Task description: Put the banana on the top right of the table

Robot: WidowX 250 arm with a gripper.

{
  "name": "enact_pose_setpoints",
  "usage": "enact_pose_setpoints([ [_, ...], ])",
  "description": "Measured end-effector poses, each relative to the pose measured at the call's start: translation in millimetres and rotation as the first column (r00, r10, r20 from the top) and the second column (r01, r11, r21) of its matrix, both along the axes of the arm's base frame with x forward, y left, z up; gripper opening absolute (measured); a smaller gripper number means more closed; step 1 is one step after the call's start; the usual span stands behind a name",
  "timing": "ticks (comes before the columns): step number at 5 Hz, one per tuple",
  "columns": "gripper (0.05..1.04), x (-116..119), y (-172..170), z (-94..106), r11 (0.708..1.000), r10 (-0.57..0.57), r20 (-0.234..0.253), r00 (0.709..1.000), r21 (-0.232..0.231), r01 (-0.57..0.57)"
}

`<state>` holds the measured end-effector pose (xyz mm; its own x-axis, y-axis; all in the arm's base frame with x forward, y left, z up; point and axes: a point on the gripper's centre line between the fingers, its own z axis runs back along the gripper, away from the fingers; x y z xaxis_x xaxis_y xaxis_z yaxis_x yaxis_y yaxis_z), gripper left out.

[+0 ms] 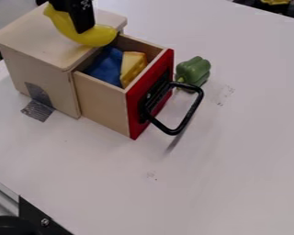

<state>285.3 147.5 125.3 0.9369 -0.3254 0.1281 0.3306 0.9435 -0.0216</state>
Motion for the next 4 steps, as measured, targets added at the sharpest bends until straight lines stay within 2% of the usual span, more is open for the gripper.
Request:
enact_pose_setpoints([
  [1,0.998,-3.5,-6.9,-18.3,0.999,-0.046,-0.068,0.997,0.004,0.046],
  [2,0.964,-5.9,-5.4,-18.8,0.999,-0.044,-0.081,0.996,0.010,0.045],
  [3,0.708,-5.6,-4.1,-21.0,0.999,-0.026,-0.076,0.997,0.020,0.028],
  [4,0.409,-6.3,-2.5,-20.7,1.000,0.004,-0.088,0.996,0.023,-0.002],
])
